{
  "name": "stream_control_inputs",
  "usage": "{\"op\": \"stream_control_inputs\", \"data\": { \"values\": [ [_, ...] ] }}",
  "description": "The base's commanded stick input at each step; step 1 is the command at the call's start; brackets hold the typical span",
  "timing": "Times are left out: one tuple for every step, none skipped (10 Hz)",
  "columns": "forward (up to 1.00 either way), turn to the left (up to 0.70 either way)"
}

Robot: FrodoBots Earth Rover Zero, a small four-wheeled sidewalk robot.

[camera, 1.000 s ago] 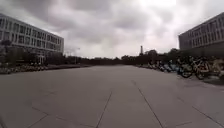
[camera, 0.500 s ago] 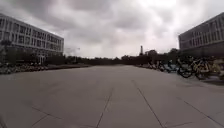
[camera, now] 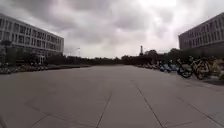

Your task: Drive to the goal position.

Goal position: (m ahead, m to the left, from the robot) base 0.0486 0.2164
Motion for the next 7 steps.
{"op": "stream_control_inputs", "data": {
  "values": [
    [0.05, 0.0],
    [0.05, 0.0],
    [0.05, 0.0],
    [0.05, 0.0],
    [0.05, 0.0],
    [0.05, 0.0],
    [0.05, 0.0]
  ]
}}
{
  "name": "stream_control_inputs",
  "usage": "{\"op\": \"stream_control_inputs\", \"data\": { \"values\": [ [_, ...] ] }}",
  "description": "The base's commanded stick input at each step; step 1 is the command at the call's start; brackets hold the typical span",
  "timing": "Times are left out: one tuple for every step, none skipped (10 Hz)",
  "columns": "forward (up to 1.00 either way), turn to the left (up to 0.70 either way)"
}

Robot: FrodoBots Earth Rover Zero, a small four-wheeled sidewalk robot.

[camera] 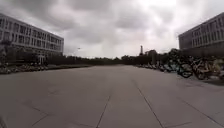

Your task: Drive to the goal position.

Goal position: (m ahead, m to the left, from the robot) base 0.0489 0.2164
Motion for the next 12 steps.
{"op": "stream_control_inputs", "data": {
  "values": [
    [0.05, 0.0],
    [0.05, 0.0],
    [0.05, 0.0],
    [0.05, 0.0],
    [0.05, 0.0],
    [0.05, 0.0],
    [0.05, 0.0],
    [0.05, 0.0],
    [0.05, 0.0],
    [0.05, 0.0],
    [0.05, 0.0],
    [0.05, 0.0]
  ]
}}
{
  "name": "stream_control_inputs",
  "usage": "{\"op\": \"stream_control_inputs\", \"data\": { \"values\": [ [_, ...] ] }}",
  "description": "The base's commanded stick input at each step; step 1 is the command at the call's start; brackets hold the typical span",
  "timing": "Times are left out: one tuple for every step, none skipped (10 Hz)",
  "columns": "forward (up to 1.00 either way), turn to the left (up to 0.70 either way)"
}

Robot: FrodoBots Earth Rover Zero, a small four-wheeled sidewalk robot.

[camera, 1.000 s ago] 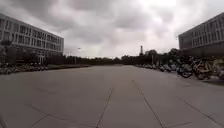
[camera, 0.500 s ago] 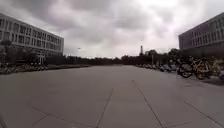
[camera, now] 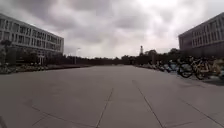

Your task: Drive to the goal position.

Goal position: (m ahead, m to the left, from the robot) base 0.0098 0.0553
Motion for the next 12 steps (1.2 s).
{"op": "stream_control_inputs", "data": {
  "values": [
    [0.05, 0.0],
    [0.05, 0.0],
    [0.05, 0.0],
    [0.05, 0.0],
    [0.05, 0.0],
    [0.05, 0.0],
    [0.05, 0.0],
    [0.05, 0.0],
    [0.05, 0.0],
    [0.05, 0.0],
    [0.05, 0.0],
    [0.05, 0.0]
  ]
}}
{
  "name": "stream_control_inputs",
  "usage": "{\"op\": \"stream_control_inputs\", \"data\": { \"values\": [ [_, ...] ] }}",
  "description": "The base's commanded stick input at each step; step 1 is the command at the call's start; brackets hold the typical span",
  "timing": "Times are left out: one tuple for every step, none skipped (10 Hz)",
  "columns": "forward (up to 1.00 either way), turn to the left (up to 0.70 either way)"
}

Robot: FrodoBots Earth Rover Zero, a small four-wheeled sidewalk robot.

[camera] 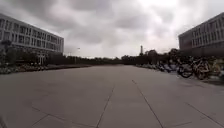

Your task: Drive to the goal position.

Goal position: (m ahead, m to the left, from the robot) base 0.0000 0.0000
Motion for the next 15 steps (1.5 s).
{"op": "stream_control_inputs", "data": {
  "values": [
    [0.05, 0.0],
    [0.05, 0.0],
    [0.05, 0.0],
    [0.05, 0.0],
    [0.05, 0.0],
    [0.05, 0.0],
    [0.05, 0.0],
    [0.05, 0.0],
    [0.05, 0.0],
    [0.05, 0.0],
    [0.05, 0.0],
    [0.05, 0.0],
    [0.05, 0.0],
    [0.05, 0.0],
    [0.05, 0.0]
  ]
}}
